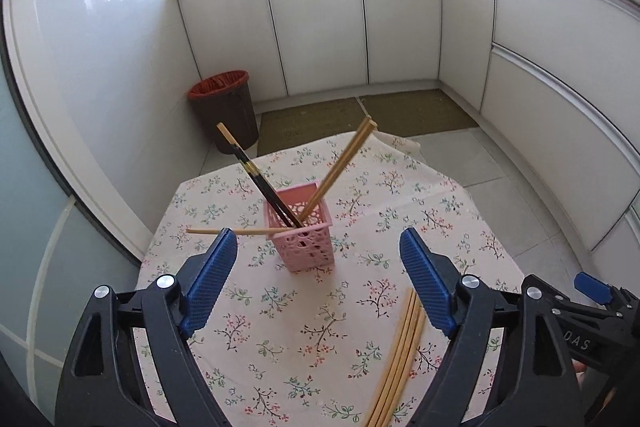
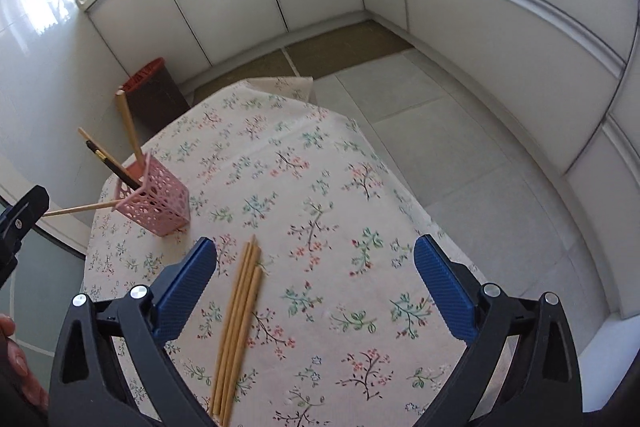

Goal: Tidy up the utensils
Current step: 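Move both grippers back to the pile and grasp a wooden chopstick with the left gripper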

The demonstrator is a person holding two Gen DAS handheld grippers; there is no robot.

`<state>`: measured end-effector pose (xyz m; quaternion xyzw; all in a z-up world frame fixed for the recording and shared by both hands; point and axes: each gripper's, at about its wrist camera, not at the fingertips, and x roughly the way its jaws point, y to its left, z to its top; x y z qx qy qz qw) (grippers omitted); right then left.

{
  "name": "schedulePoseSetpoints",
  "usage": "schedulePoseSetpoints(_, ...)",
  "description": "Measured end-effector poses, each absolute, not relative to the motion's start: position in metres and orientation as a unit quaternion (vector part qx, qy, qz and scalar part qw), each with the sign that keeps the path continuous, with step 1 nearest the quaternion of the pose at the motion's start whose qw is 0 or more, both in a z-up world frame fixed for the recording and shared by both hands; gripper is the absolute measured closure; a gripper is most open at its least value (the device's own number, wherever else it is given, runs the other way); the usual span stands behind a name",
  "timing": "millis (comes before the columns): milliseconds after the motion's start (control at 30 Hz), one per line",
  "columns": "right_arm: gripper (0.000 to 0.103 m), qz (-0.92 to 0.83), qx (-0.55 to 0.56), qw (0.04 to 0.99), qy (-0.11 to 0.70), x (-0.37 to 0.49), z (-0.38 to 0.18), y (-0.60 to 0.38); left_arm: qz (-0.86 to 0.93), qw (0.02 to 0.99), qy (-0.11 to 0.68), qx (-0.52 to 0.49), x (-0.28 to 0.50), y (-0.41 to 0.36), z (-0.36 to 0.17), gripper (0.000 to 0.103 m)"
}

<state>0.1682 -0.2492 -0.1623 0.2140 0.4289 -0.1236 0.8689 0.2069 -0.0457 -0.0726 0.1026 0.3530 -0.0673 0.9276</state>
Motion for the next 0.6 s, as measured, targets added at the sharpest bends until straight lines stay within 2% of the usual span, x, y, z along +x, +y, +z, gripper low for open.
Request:
schedulePoseSetpoints(500,0.007,-0.148,0.276,0.817,0.484,0.169,-0.201,-0.29,-0.109,0.846,0.487,0.189,0.25,-0.111,-0.197,0.018)
schedulePoseSetpoints(567,0.007,-0.149,0.279,0.812,0.491,0.17,-0.204,-0.291,-0.119,0.832,0.51,0.185,0.255,-0.112,-0.209,0.02)
schedulePoseSetpoints(600,0.007,-0.149,0.28,0.81,0.494,0.171,-0.205,-0.291,-0.126,0.823,0.523,0.18,0.258,-0.112,-0.214,0.025)
